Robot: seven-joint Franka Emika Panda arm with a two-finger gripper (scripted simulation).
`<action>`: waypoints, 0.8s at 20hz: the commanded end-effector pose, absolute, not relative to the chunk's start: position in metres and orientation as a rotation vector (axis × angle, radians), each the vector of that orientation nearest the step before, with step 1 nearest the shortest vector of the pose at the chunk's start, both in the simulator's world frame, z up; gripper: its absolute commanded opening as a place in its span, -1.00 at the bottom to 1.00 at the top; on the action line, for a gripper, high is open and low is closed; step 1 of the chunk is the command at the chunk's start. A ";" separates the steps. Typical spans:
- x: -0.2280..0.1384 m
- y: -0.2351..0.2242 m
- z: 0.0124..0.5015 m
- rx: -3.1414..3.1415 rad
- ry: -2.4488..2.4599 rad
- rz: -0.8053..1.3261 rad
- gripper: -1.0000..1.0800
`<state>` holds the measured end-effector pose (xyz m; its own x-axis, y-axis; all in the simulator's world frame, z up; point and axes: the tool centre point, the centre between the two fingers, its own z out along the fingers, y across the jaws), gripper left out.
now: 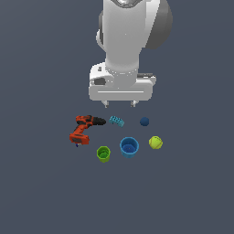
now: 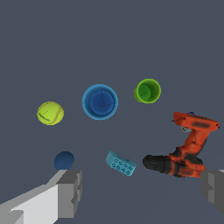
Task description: Pick up a designated object from a clutter of objects.
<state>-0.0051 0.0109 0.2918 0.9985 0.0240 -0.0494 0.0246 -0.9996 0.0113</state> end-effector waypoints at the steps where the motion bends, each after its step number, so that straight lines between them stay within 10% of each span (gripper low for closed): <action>1: -0.005 0.011 0.292 3.129 0.038 -0.077 0.92; 16: -0.004 0.005 0.295 3.130 0.017 -0.093 0.92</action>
